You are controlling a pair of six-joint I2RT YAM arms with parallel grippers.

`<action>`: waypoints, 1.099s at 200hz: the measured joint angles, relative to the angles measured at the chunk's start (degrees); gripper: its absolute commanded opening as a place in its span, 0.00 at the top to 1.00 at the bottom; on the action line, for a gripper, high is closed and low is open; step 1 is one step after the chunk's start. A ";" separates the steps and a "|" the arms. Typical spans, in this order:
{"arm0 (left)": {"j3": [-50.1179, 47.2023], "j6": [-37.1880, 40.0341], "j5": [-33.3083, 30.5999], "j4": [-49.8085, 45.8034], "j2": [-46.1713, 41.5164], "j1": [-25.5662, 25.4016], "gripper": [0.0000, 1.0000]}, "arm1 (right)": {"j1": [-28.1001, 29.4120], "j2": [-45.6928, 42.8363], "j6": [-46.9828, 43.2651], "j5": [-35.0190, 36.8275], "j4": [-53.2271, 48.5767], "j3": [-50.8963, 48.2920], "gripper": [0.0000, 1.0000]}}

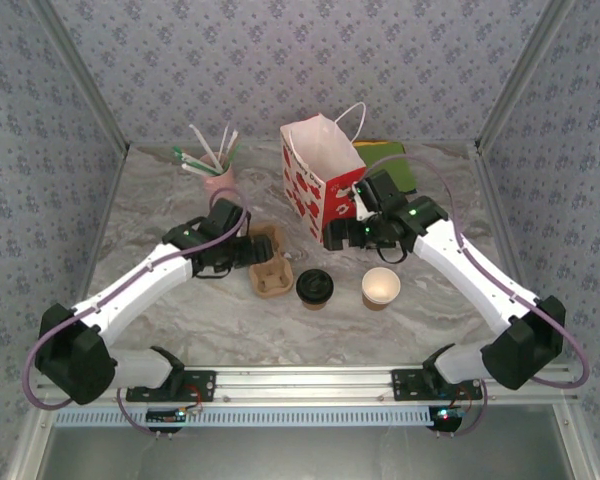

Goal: Pack the takeout coffee

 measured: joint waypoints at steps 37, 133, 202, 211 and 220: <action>-8.17 -4.20 1.01 2.43 -4.79 1.73 0.23 | 6.12 5.29 -0.74 1.88 0.96 3.76 0.06; -18.60 -11.06 7.98 12.13 -10.78 5.64 0.41 | 14.93 24.35 -3.58 1.64 2.71 14.36 0.44; -22.12 -13.99 12.44 18.56 -10.80 5.68 0.49 | 13.66 29.83 -3.17 -2.91 3.30 14.82 0.59; -22.38 -14.29 12.81 19.26 -10.78 5.86 0.50 | 13.40 30.01 -3.15 -3.45 3.30 14.82 0.62; -22.69 -14.45 13.22 19.80 -10.75 5.92 0.50 | 13.22 30.21 -3.06 -3.91 3.37 14.82 0.64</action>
